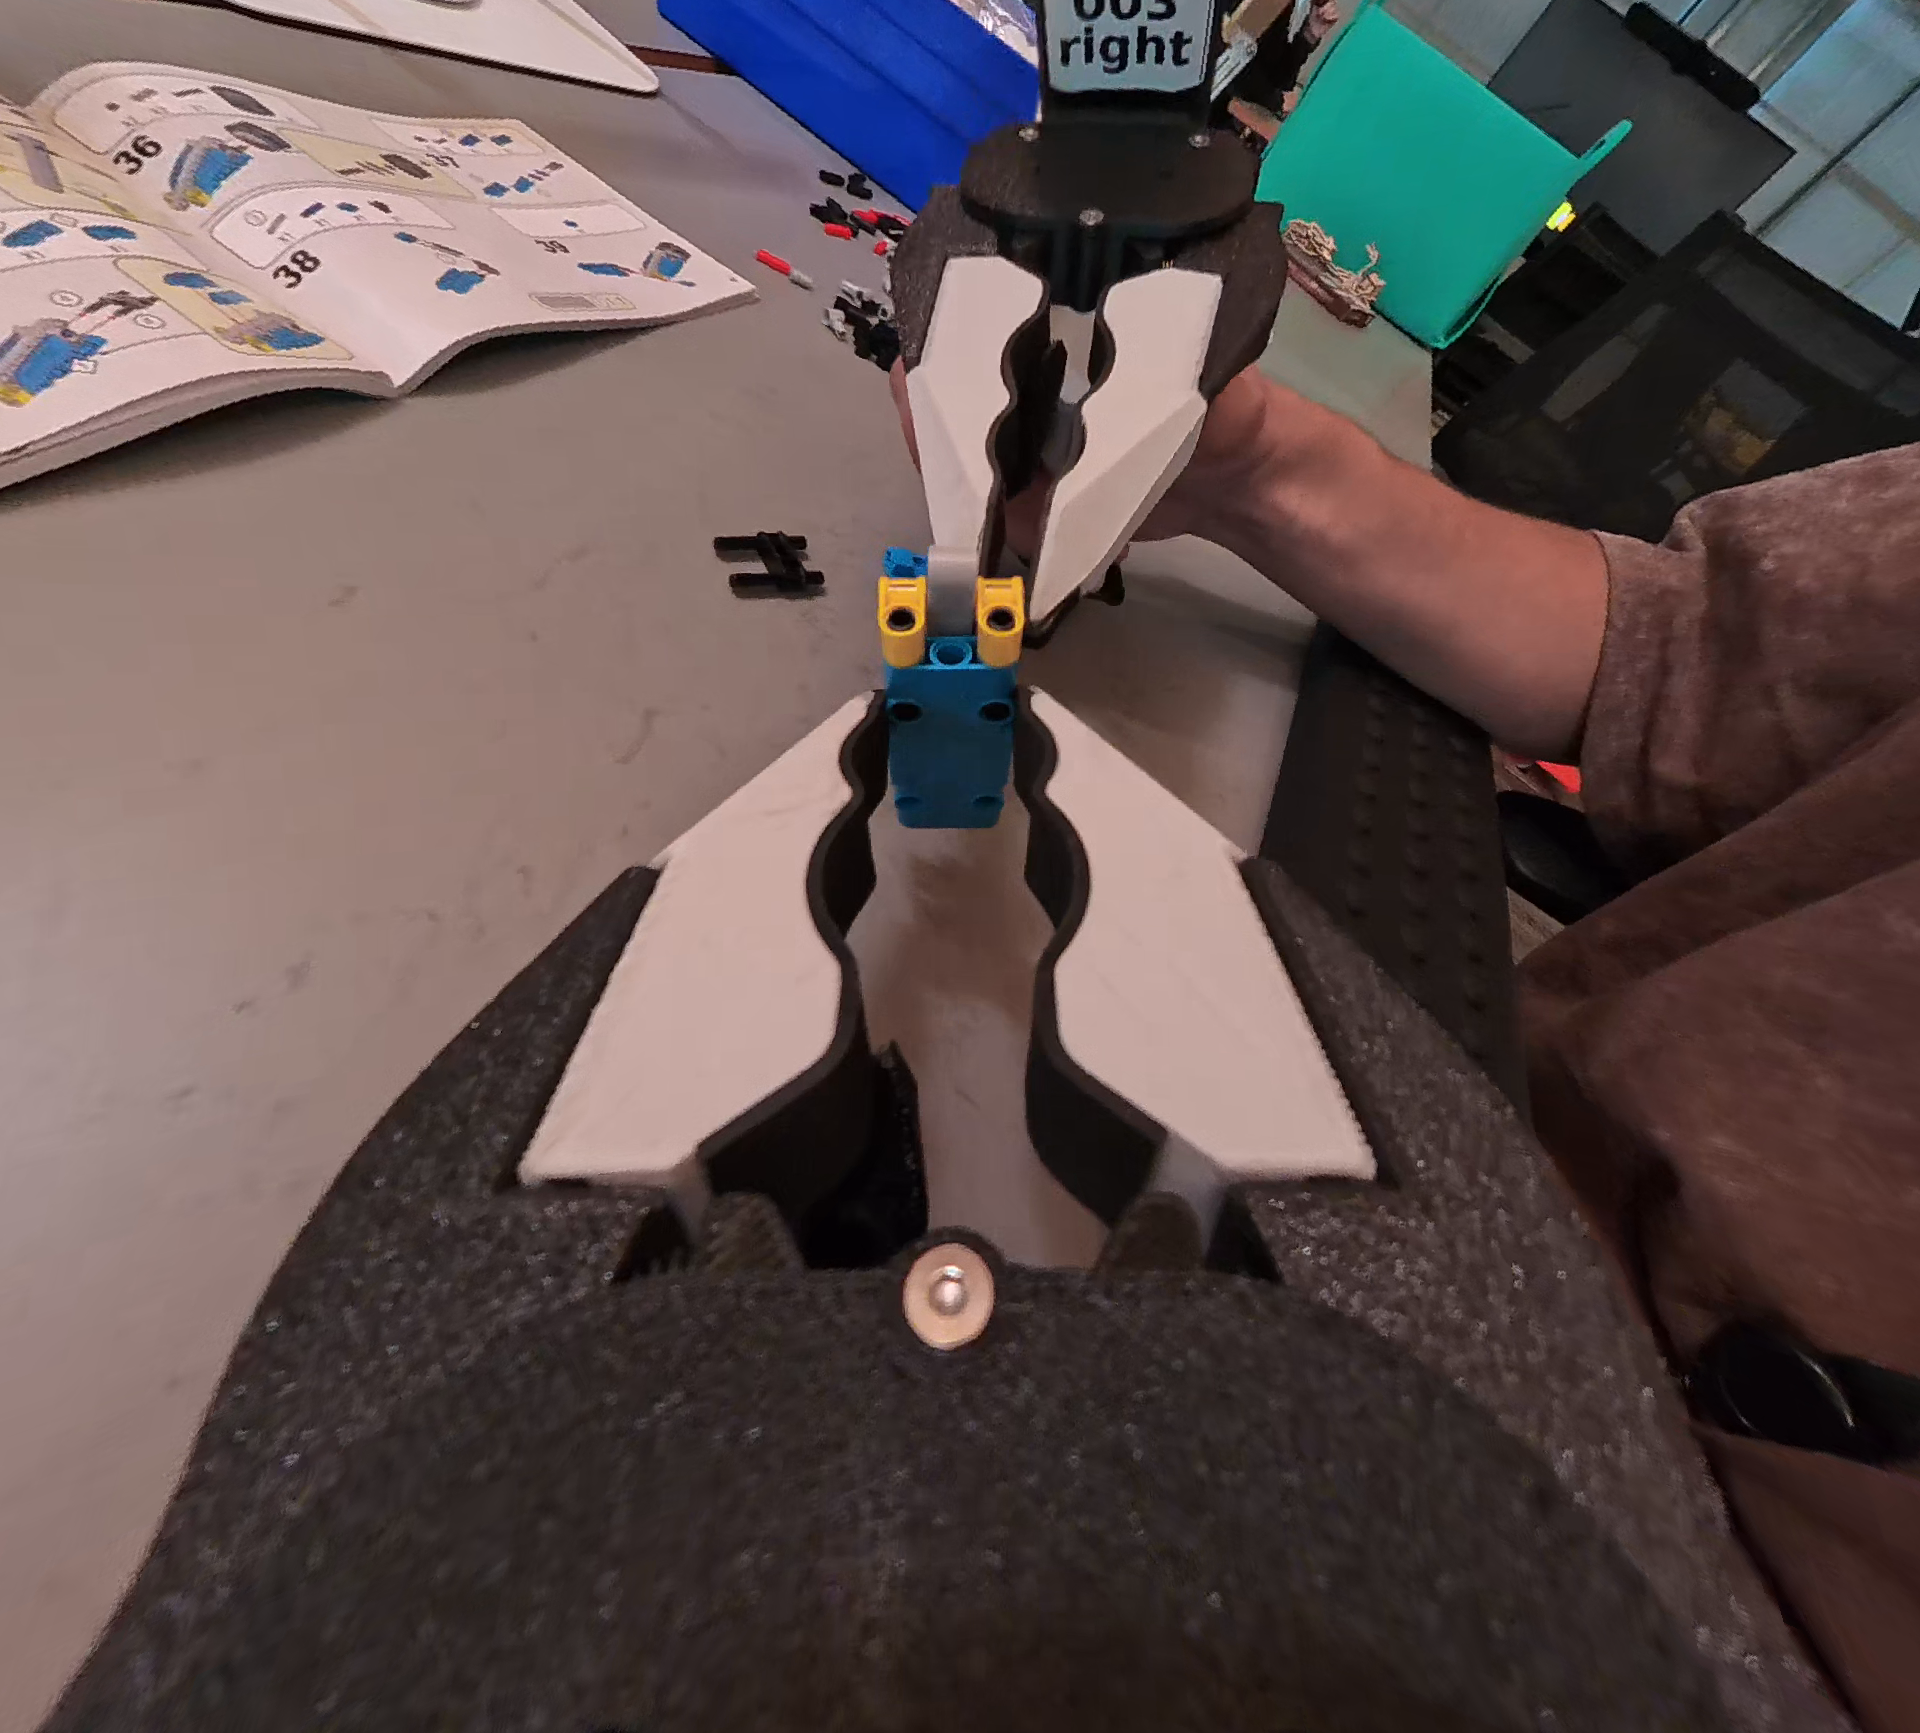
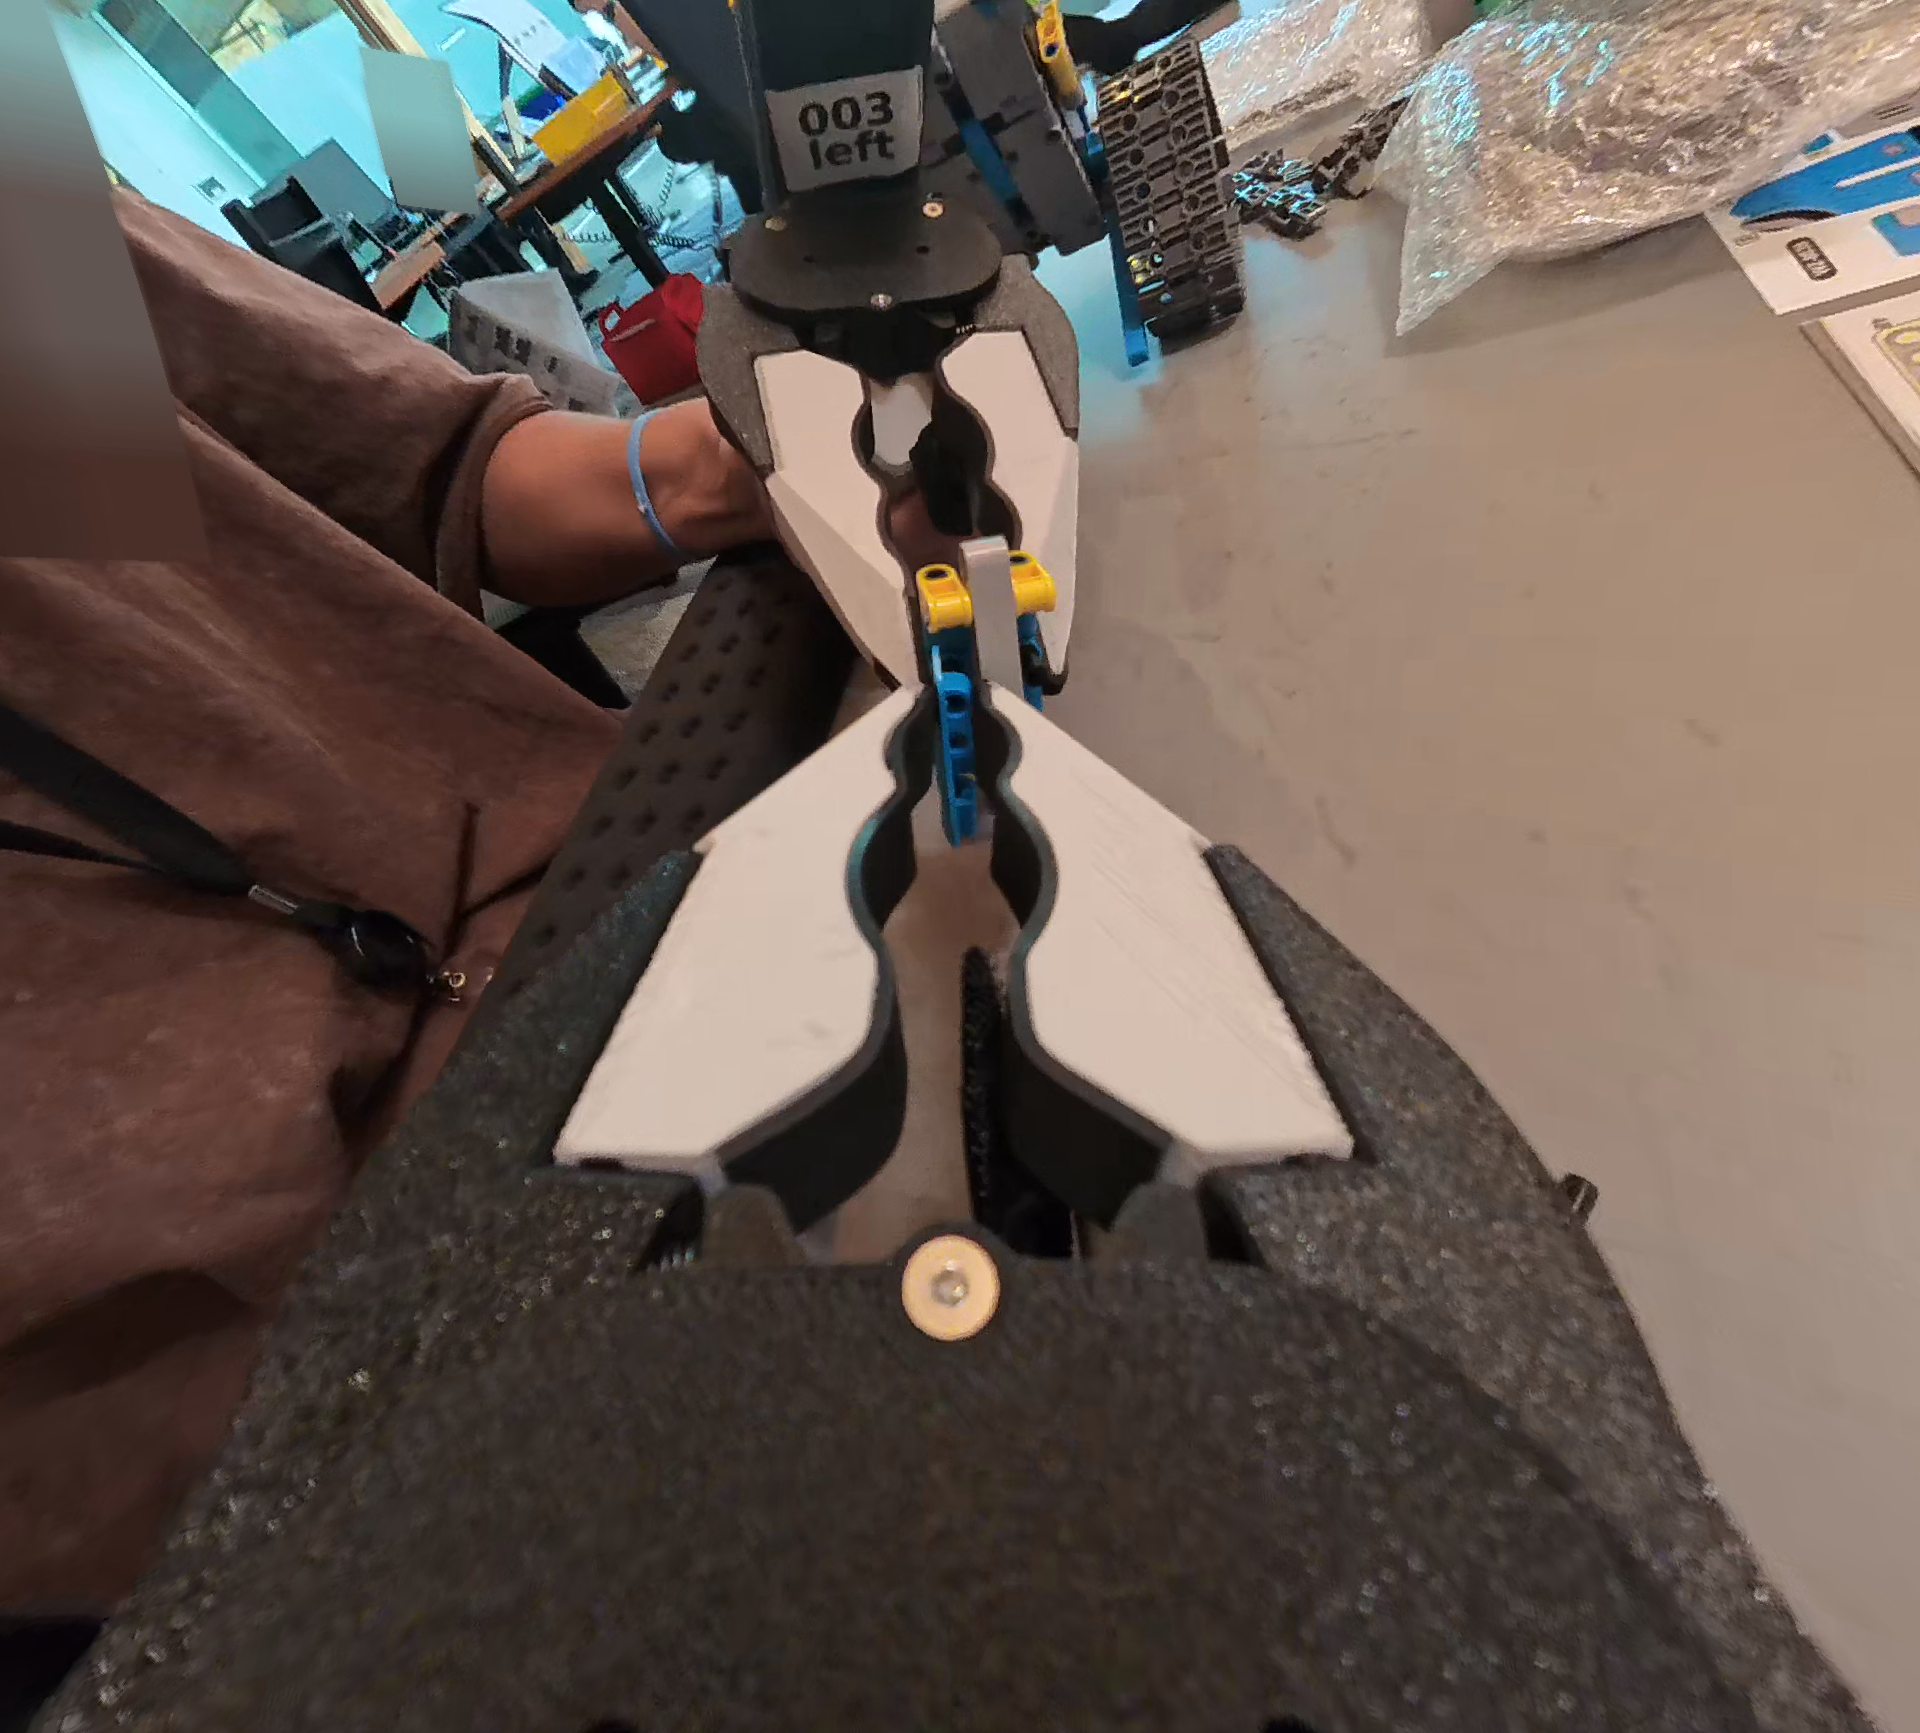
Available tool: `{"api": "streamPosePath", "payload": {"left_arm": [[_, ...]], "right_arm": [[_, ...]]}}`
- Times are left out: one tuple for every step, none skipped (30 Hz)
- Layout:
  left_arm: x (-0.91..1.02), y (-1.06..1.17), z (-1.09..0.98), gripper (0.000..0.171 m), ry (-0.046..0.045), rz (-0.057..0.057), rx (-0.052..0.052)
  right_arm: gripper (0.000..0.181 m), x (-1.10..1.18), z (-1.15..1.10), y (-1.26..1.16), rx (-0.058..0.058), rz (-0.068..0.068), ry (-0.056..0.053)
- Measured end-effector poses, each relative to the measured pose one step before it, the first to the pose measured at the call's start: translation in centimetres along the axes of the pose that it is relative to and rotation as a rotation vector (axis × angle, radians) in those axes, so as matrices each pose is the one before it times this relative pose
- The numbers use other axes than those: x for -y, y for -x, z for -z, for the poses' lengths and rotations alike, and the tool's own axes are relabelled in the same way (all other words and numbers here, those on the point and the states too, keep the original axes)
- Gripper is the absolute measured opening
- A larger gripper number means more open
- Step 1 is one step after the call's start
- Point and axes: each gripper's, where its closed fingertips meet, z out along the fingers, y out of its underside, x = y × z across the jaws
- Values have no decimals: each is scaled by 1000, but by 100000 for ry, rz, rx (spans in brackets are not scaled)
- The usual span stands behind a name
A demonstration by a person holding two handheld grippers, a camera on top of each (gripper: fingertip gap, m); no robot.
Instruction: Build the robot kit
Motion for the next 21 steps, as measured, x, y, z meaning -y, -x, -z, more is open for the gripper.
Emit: {"api": "streamPosePath", "payload": {"left_arm": [[59, 124, -59, 23, -456, 1365, 633], [132, 164, -35, 22, -896, 1356, 1019], [176, 77, -36, 22, -1289, 1458, 512], [170, 56, -31, 22, -1215, 1024, 566], [152, 151, -8, 22, -1088, 531, 1396], [-29, 45, -36, 22, -121, -122, 774], [-26, 48, -14, 22, 94, -455, 652], [76, 96, 9, 22, -498, 318, 451], [148, -83, 14, 22, -1014, 1266, -1201], [244, -124, 42, 22, -1606, 1962, -1598], [160, -92, 28, 22, -1160, 1101, -924], [-66, -64, -49, 22, 366, 100, -455], [-173, 187, -98, 22, 981, -402, 1300], [20, 51, -16, 21, -67, -172, 331], [84, -218, 52, 21, -566, 427, -1642], [16, -7, -27, 22, -244, 492, -251], [-6, 12, -2, 21, 33, 130, -94], [92, -184, 46, 21, -619, 506, -1470], [105, -20, 49, 21, -649, -213, 177], [95, -198, 58, 21, -611, -123, -1138], [167, -415, 49, 21, -1099, 300, -2401]], "right_arm": [[6, 24, 43, -104, -113, -910, -331], [6, 88, 31, -197, -845, -602, -781], [6, 178, 49, -163, -435, -1052, -1429], [6, 166, 77, -30, 402, -1431, -1312], [6, 178, 28, -162, -703, -940, -1428], [6, 50, -12, -88, -282, -630, -729], [6, -58, 3, 4, 682, -918, 59], [6, 44, -53, -111, -175, -890, -589], [6, 159, 0, 16, 535, -559, -1109], [6, 266, 70, 142, 1119, -474, -1678], [5, 281, 23, 85, 545, -487, -1594], [6, 15, 49, 136, 806, 167, 481], [6, -244, 16, -134, -1931, 1951, 2427], [6, -117, -25, -207, -2724, 2050, 1058], [6, 86, 33, 224, 1205, -912, -341], [6, 86, 44, 122, 1036, -1000, -438], [6, -16, -31, -137, -626, 88, -471], [6, 75, 26, 223, 2486, -1623, -1017], [6, 160, -7, 59, 1427, -1952, -1395], [6, 93, -35, 46, 979, -849, -1043], [5, 180, 63, 469, 4112, -2109, -1347]]}}
